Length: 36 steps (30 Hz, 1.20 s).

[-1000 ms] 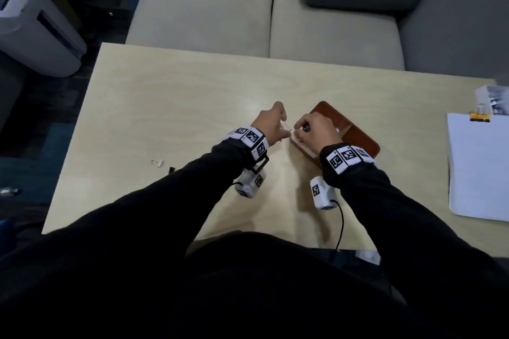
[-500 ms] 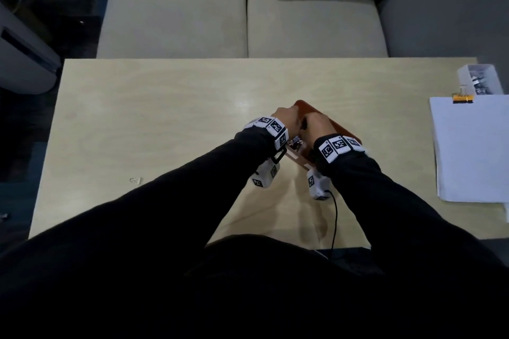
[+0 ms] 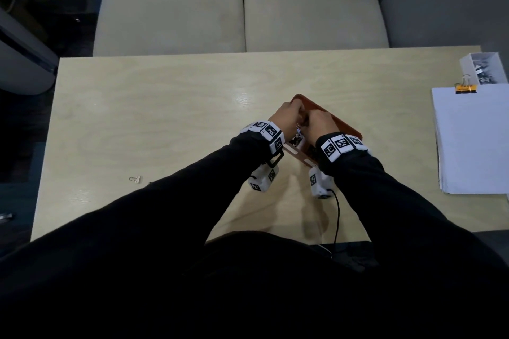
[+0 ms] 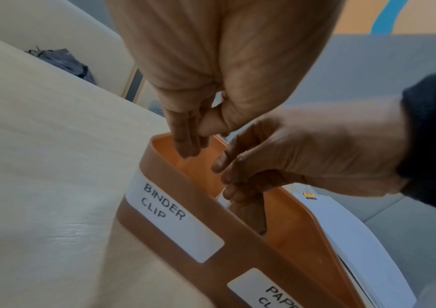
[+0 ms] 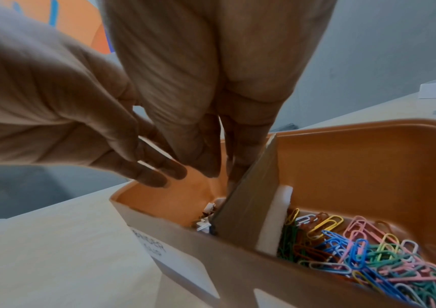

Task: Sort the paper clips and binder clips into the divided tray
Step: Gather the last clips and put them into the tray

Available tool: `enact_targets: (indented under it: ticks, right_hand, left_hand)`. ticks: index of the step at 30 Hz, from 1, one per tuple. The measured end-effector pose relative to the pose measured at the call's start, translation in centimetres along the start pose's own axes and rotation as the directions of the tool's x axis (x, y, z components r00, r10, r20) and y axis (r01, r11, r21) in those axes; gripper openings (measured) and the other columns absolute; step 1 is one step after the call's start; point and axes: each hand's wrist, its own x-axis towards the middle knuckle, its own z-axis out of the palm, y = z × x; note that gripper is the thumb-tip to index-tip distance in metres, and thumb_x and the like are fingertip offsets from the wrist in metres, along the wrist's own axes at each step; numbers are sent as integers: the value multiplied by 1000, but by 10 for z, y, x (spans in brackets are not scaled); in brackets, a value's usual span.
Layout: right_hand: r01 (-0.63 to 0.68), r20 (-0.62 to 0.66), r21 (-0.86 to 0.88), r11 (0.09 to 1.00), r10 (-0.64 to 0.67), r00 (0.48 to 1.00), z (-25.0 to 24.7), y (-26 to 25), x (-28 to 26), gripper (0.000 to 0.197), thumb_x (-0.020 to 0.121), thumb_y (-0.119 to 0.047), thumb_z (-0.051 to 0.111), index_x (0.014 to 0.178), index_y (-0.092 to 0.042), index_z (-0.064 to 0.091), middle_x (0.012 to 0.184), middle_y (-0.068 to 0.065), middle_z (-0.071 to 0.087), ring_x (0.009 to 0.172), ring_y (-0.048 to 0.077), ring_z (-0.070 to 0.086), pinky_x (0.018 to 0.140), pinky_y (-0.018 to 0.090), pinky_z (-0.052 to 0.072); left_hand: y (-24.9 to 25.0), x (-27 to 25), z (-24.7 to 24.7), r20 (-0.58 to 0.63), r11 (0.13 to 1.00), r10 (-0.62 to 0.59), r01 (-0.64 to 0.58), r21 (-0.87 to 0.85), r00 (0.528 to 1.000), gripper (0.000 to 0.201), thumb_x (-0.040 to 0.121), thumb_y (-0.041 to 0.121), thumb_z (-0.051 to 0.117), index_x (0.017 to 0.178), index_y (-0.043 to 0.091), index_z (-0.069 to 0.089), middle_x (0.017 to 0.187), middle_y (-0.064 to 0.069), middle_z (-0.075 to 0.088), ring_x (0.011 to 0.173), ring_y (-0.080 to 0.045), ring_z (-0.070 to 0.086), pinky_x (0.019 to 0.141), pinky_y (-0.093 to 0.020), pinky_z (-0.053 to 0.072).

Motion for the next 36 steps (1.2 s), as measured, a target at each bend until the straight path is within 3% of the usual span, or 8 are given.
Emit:
enact_targets:
  ticks: [2,7,10,13,20,28,33,36]
  right_hand:
    - [40,-28,-4,999,-40,999,0,-2,-2,23,88,-4,56,109,-1,65,110,20,67,106,35,62,85,37,49]
    - [102,-127,-24,994,-105,986,0,-20,-14,14,91,-18,53,100,-13,63,111,13,62,103,32,60,73,36,45]
    - [163,-157,-15,987,-163,974,2,-39,-22,17,89,-19,50,99,-17,63,111,9,60,102,30,60,76,38,46]
    - [241,-155,-28,970,-243,958,14,-60,-30,20,90,-19,50,105,-17,63,112,6,59,97,28,61,71,33,43]
    - [426,-19,-64,902,-428,904,51,-112,-54,20,93,-20,47,109,-16,59,113,5,56,93,27,61,75,36,48]
    - [536,153,-101,838,-519,841,100,-166,-73,24,93,-13,44,113,-14,57,118,7,53,99,30,59,78,37,45]
    - [659,301,-113,743,-607,736,136,-190,-84,31,92,-13,49,123,-13,53,123,11,48,104,32,58,79,39,47]
    - [718,362,-109,687,-645,673,156,-202,-91,37,93,-13,50,130,-14,50,125,12,47,105,32,57,79,41,50]
  left_hand:
    - [-6,-5,-1,-36,1000,4,-4,-2,999,41,84,-6,48,123,9,47,120,-17,53,105,-31,59,90,-41,51]
    - [-29,-19,-10,-174,1000,22,-19,19,985,25,92,6,47,115,12,53,111,-12,57,95,-29,61,80,-38,51]
    - [-50,-33,-18,-217,999,-16,25,38,976,37,87,-2,44,120,11,52,117,-13,56,104,-25,57,87,-35,47]
    - [-79,-53,-24,-256,996,-60,75,48,965,40,86,-4,43,121,11,52,120,-13,55,106,-25,57,87,-32,45]
    - [-155,-110,-22,-298,964,-238,262,41,924,36,87,0,45,119,13,53,118,-13,54,103,-29,57,85,-34,45]
    - [-234,-179,-23,-371,886,-414,461,42,831,42,83,1,49,123,14,56,127,-16,47,110,-37,53,93,-43,46]
    - [-274,-219,-30,-372,773,-555,627,100,744,48,85,1,52,130,16,52,147,-16,35,127,-38,43,103,-46,36]
    - [-294,-234,-28,-321,768,-576,632,102,752,47,87,5,52,133,16,48,147,-18,32,126,-40,42,103,-46,41]
